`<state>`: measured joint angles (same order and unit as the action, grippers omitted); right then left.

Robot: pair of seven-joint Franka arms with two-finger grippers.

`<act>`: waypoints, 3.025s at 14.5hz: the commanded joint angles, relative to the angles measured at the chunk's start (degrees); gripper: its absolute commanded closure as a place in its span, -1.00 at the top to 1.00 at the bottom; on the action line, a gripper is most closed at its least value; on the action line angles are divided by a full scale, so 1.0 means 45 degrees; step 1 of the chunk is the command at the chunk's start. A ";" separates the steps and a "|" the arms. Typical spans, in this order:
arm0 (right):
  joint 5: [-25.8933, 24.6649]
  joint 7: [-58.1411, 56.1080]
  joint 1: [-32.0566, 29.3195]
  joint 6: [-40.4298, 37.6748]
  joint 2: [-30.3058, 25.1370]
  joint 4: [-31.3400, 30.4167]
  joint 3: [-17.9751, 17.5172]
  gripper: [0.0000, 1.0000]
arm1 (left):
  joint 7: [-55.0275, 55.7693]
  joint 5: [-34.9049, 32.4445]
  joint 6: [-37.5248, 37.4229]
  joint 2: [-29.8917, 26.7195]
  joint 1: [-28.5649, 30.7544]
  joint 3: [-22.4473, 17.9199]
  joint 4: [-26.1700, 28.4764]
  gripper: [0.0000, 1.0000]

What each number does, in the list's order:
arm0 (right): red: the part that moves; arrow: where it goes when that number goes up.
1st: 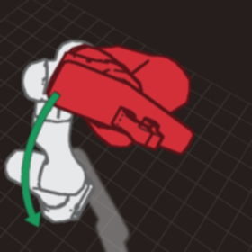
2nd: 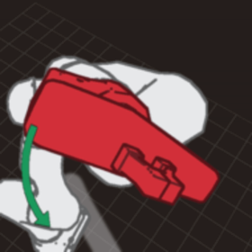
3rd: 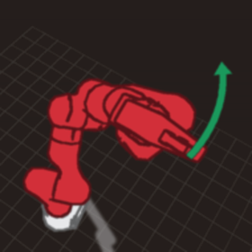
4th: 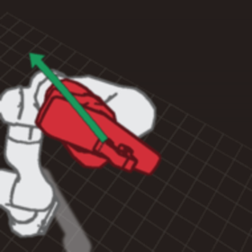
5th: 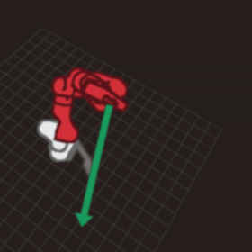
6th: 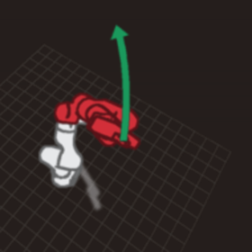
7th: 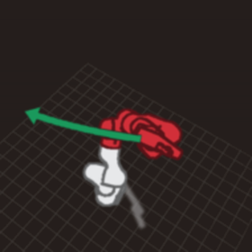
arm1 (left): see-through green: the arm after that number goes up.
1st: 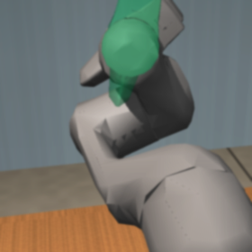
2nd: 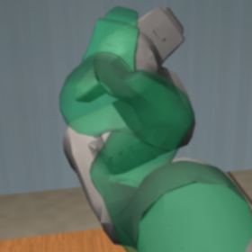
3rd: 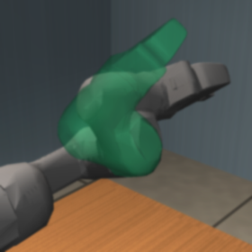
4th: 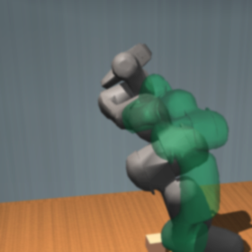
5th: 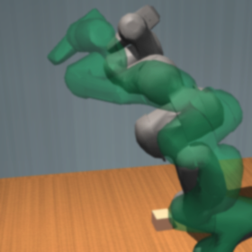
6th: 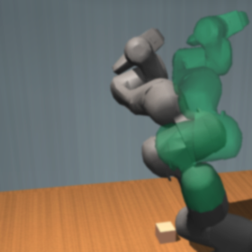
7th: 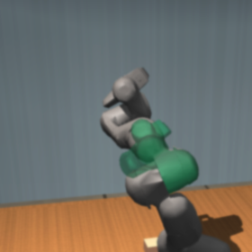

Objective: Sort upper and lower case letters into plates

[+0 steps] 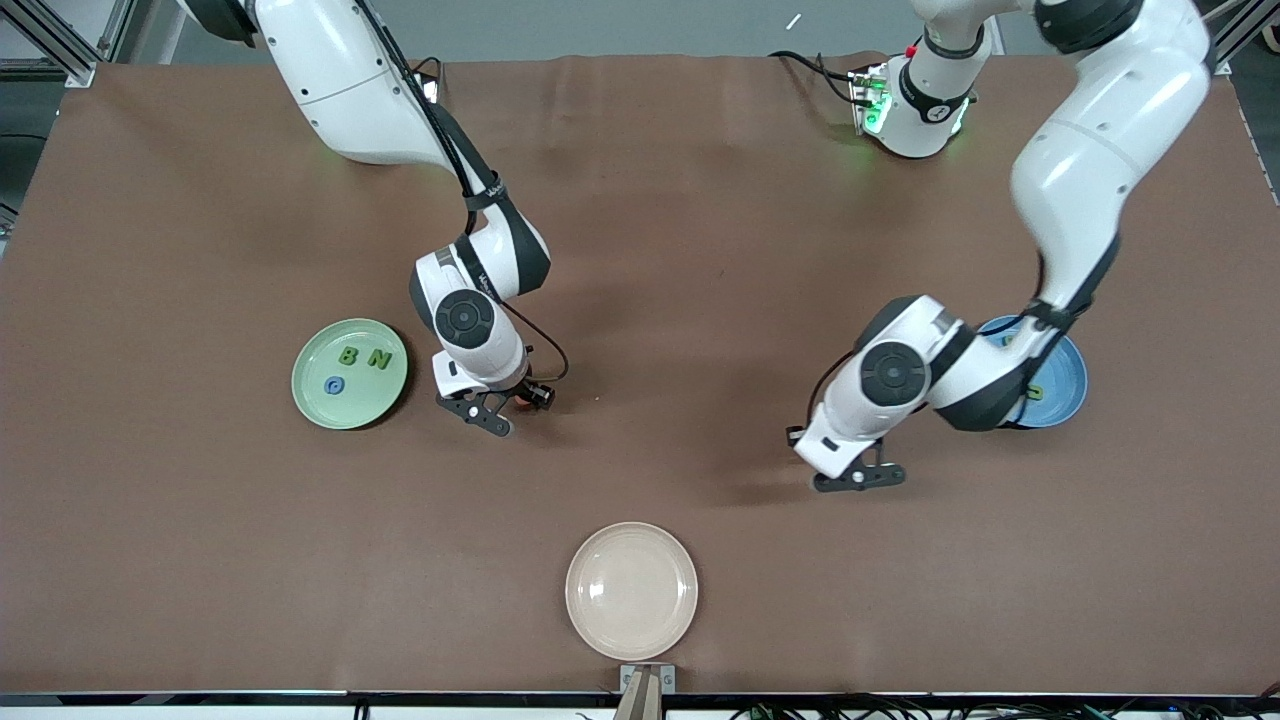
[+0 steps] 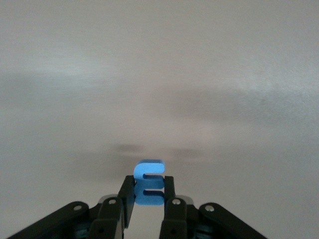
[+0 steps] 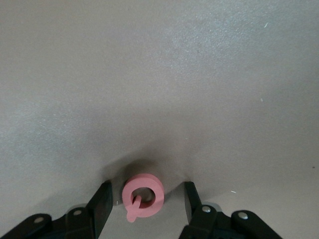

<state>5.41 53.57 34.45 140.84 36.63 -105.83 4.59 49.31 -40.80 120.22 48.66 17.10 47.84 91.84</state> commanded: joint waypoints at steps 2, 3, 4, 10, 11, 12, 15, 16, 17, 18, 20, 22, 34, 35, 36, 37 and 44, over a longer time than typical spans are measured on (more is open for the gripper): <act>0.0027 0.0516 0.0254 0.0168 -0.0131 -0.0331 0.0151 -0.07 | -0.1128 0.0024 -0.2024 -0.0754 0.5014 0.3949 0.2399 -0.83; 0.0027 0.0536 0.0273 0.0109 -0.0150 -0.0331 0.0151 -0.22 | -0.1732 -0.0073 -0.2473 -0.0754 0.6226 0.4713 0.2868 -0.83; 0.0027 0.0536 0.0273 0.0070 -0.0170 -0.0331 0.0151 -0.43 | -0.2144 -0.0248 -0.2652 -0.0773 0.7147 0.5166 0.3337 -0.83; 0.0008 0.0070 -0.0251 -0.1040 -0.1143 -0.0292 0.0210 -0.99 | -0.4624 -0.2532 -0.2401 -0.0559 1.1233 0.6049 0.5390 -0.83; 0.0008 -0.0455 -0.0544 -0.1450 -0.1495 -0.0292 0.0210 -1.00 | -0.5093 -0.2786 -0.2226 -0.0462 1.1625 0.5991 0.5527 -0.83; 0.0008 -0.0982 -0.0817 -0.1898 -0.1788 -0.0311 0.0210 -1.00 | -0.5484 -0.3021 -0.2050 -0.0364 1.1861 0.5875 0.5548 -0.83; -0.0012 -0.2292 -0.1560 -0.2625 -0.2570 -0.0641 0.0210 -0.99 | -0.5684 -0.3802 -0.1212 -0.0286 1.1727 0.4919 0.5510 -0.83; -0.0012 -0.2799 -0.1814 -0.2626 -0.2824 -0.0953 0.0210 -0.99 | -0.5645 -0.4017 -0.0899 -0.0169 1.1398 0.4433 0.5471 -0.83; -0.0012 -0.3268 -0.2106 -0.2587 -0.3020 -0.1207 0.0210 -0.99 | -0.5509 -0.4271 -0.0567 -0.0149 1.0930 0.3771 0.5432 -0.83; -0.0012 -0.3814 -0.2399 -0.2586 -0.3196 -0.1442 0.0210 -1.00 | -0.5450 -0.4370 -0.0139 -0.0148 1.0519 0.3300 0.5431 -0.83; -0.0012 -0.5219 -0.3180 -0.2567 -0.3548 -0.1872 0.0210 -1.00 | -0.5022 -0.4371 0.0158 -0.0110 1.0049 0.2828 0.5431 -0.83; -0.0031 -0.6431 -0.3883 -0.2606 -0.3569 -0.1990 0.0229 -0.99 | -0.4689 -0.4371 0.0159 -0.0031 0.9793 0.2593 0.5431 -0.83; -0.0031 -0.8468 -0.5234 0.0460 -0.3374 -0.4335 0.0210 -0.98 | -0.6792 -0.3379 -0.1689 -0.0500 1.2442 0.5377 0.5490 0.98; -0.0031 -0.8468 -0.5234 0.0480 -0.3354 -0.4335 0.0210 -0.98 | -0.7183 -0.2969 -0.2470 -0.0539 1.3029 0.6081 0.5432 0.98; -0.0031 -0.8468 -0.5254 0.0519 -0.3334 -0.4335 0.0210 -0.98 | -0.7400 -0.2578 -0.3309 -0.0500 1.3654 0.6958 0.5373 0.98; -0.0031 -0.8468 -0.5273 0.0519 -0.3238 -0.4335 0.0210 -0.97 | -0.7421 -0.2304 -0.3820 -0.0500 1.4201 0.7644 0.5315 0.98; -0.0031 -0.8448 -0.5371 0.0500 -0.2709 -0.4179 0.0190 -0.47 | -0.7149 -0.1500 -0.4900 -0.0442 1.4949 0.9056 0.4728 0.98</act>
<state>5.40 16.26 11.58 142.42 24.50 -124.20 6.47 16.90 -48.73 99.18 47.64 84.78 88.21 113.75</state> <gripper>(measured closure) 0.648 0.004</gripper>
